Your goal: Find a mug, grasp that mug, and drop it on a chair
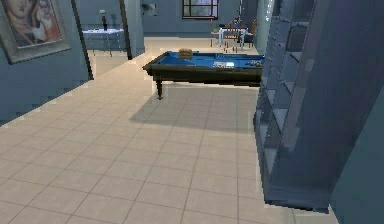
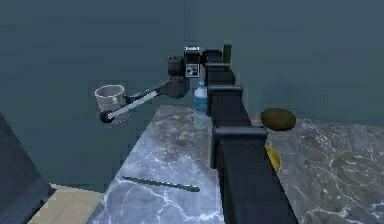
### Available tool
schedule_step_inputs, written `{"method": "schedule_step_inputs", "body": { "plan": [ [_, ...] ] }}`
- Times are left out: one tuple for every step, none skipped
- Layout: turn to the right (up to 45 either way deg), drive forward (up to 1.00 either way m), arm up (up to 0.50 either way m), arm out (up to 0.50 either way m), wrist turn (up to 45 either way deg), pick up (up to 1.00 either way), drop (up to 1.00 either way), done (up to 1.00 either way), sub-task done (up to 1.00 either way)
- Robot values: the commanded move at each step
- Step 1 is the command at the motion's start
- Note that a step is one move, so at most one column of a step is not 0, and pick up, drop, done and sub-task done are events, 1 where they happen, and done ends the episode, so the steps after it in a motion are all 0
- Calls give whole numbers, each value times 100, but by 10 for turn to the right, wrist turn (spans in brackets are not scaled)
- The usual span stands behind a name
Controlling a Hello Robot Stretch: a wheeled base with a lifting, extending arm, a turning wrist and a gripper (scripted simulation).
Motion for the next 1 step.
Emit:
{"method": "schedule_step_inputs", "body": {
  "plan": [
    [0,0,0,0,-450,0,0,0,0]
  ]
}}
